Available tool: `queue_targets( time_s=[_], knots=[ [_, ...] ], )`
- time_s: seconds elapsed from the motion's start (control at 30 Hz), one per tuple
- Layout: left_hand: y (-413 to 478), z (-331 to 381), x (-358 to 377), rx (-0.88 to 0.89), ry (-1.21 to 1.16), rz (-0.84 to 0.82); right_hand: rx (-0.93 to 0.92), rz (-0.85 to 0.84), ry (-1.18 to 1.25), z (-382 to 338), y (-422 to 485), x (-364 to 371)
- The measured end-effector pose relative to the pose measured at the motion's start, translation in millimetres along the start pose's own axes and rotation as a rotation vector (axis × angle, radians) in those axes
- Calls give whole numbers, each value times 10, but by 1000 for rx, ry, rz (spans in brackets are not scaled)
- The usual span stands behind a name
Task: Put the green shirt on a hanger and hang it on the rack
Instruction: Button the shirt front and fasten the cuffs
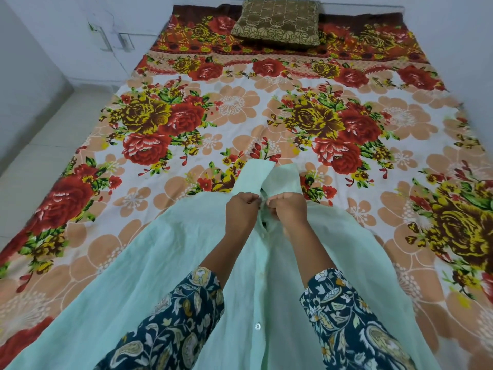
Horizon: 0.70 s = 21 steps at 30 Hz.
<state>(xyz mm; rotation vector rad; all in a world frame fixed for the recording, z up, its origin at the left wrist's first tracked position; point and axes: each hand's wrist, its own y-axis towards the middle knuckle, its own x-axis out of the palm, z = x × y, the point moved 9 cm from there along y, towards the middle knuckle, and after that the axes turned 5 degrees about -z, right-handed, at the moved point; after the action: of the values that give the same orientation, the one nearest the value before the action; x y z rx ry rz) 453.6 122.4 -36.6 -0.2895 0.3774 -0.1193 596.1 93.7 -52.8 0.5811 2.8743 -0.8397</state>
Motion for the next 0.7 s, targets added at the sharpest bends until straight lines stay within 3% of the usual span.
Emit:
queue_targets(
  time_s=[0.17, 0.57, 0.7],
  knots=[
    [-22, 14, -26, 18, 15, -9, 29, -72, 150, -12, -90, 0],
    [-43, -218, 86, -130, -443, -167, 45, -66, 41, -47, -54, 18],
    [-53, -191, 90, -150, -391, -131, 22, -56, -9, -45, -80, 61]
  ],
)
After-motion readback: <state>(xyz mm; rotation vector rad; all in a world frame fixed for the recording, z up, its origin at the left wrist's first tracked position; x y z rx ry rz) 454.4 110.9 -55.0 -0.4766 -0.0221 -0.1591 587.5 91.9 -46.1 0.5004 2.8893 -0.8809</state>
